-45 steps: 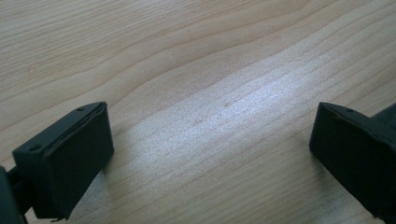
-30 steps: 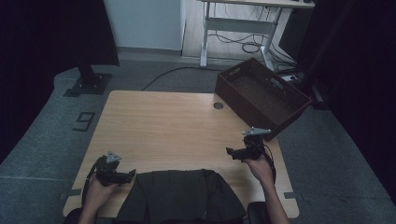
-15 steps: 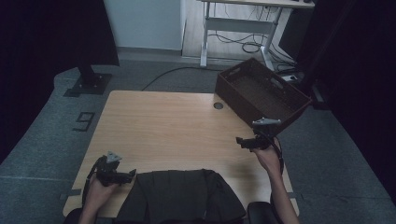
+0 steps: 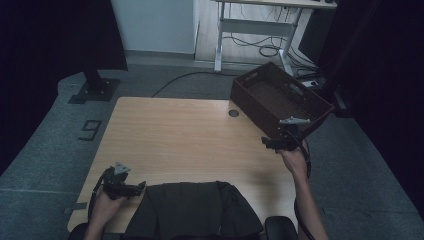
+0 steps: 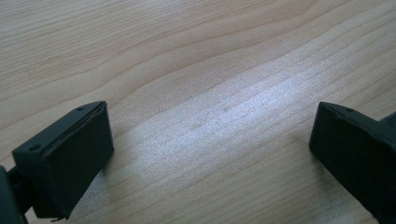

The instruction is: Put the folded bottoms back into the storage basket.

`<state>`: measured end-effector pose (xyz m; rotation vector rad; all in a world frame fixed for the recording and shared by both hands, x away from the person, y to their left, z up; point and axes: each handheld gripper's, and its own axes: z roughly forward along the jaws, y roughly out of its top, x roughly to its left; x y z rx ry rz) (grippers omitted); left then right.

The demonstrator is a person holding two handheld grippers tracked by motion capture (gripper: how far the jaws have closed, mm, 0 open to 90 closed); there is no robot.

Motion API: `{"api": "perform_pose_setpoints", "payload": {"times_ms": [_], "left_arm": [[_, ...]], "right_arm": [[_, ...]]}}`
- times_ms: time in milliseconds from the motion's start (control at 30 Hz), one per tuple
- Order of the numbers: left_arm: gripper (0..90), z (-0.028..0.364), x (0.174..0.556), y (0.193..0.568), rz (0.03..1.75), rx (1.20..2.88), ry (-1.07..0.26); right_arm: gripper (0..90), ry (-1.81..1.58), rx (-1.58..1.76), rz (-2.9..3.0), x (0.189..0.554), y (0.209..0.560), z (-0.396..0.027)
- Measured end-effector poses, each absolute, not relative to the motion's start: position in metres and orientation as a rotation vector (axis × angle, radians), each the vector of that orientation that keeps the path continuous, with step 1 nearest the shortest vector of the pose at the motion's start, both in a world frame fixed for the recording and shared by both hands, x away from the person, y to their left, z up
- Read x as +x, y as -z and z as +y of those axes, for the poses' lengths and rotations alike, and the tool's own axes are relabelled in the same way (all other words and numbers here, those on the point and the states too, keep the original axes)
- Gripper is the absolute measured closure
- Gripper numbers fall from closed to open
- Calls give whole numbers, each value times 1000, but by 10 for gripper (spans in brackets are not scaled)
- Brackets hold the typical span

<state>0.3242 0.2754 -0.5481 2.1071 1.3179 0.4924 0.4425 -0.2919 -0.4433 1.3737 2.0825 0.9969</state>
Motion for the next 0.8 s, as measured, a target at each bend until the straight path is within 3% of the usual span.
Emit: {"api": "perform_pose_setpoints", "payload": {"times_ms": [800], "left_arm": [[0, 275, 324, 548, 1319, 2106, -492]], "right_arm": [[13, -865, 1466, 1987, 467, 442, -325]]}}
